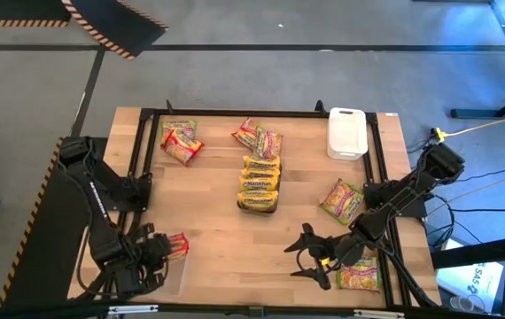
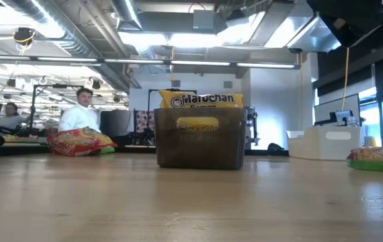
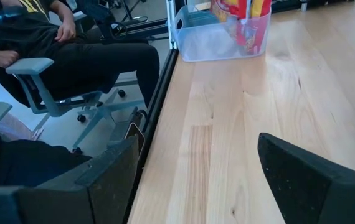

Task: Sort Maruchan noodles
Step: Put the red noodle pack into the transparent bin

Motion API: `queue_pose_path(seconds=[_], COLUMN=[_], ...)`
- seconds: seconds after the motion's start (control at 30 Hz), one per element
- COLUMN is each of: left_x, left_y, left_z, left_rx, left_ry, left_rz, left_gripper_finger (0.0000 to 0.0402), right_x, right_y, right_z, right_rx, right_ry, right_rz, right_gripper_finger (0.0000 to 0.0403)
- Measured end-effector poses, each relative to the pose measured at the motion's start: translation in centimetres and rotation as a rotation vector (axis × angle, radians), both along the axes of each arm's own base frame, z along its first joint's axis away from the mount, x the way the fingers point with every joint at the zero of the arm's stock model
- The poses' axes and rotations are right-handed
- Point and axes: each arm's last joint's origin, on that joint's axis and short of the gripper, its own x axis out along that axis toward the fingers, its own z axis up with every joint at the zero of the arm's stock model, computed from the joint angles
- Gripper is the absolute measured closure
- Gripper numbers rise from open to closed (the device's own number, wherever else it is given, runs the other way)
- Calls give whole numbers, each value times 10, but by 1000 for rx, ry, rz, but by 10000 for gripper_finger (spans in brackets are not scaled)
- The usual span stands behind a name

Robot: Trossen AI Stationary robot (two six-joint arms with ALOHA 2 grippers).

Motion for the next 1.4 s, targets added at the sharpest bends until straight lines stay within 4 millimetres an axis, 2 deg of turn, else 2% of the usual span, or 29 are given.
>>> queue_pose_path(seconds=[0.27, 0.43, 0.6, 0.87, 1.03, 1.4], left_x=[-1, -3, -2, -2, 3, 18], left_y=[6, 15, 17, 18, 22, 36], left_z=[-27, -41, -42, -43, -31, 10], left_rx=[66, 73, 75, 54, 56, 159], left_ry=[-45, -28, -20, 45, 112, 52], left_rz=[-69, 11, 19, 17, 38, 119], left_gripper_finger=[312, 312, 303, 249, 241, 243], right_x=[0, 0, 0, 0, 0, 0], right_y=[0, 0, 0, 0, 0, 0], right_z=[1, 1, 1, 1, 1, 1], right_rx=[9, 9, 9, 9, 8, 8], right_ry=[-8, -8, -7, -7, -7, -7], right_rz=[-1, -1, -1, -1, 0, 0], right_gripper_finger=[95, 95, 95, 95, 95, 95])
